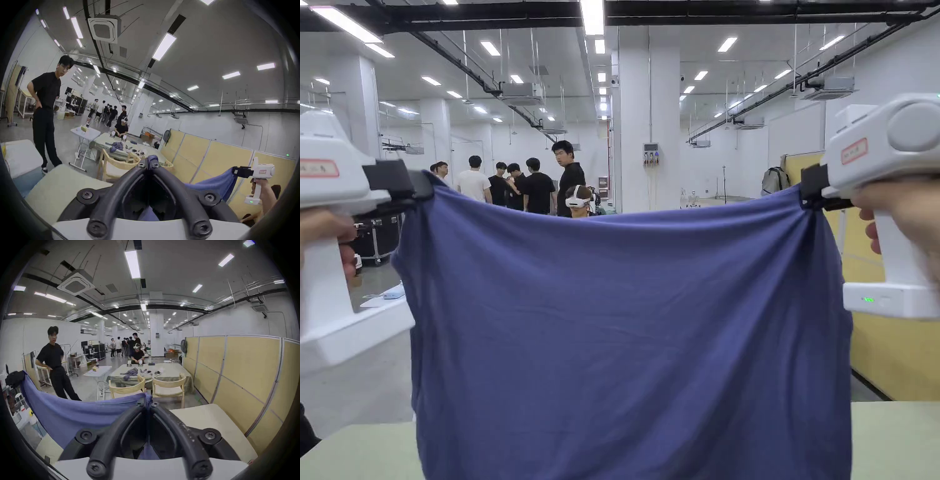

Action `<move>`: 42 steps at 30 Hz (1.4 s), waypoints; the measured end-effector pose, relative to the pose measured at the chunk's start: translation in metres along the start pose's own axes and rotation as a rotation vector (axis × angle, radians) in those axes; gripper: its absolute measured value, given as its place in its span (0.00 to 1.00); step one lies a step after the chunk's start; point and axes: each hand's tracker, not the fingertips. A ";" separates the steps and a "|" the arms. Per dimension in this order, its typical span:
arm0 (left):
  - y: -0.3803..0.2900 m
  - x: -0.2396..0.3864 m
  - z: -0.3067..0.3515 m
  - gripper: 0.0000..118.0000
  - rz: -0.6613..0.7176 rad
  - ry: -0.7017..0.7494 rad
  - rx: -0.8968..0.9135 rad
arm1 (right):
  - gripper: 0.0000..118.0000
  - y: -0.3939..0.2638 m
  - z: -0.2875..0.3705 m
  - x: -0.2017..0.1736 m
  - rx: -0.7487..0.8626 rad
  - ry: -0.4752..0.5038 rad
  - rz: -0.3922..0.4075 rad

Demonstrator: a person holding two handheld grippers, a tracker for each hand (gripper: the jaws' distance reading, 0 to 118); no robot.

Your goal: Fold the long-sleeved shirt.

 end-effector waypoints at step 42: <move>-0.408 -0.125 -0.037 0.00 0.092 0.195 -0.656 | 0.04 -0.421 -0.140 0.036 -0.636 -0.011 -0.017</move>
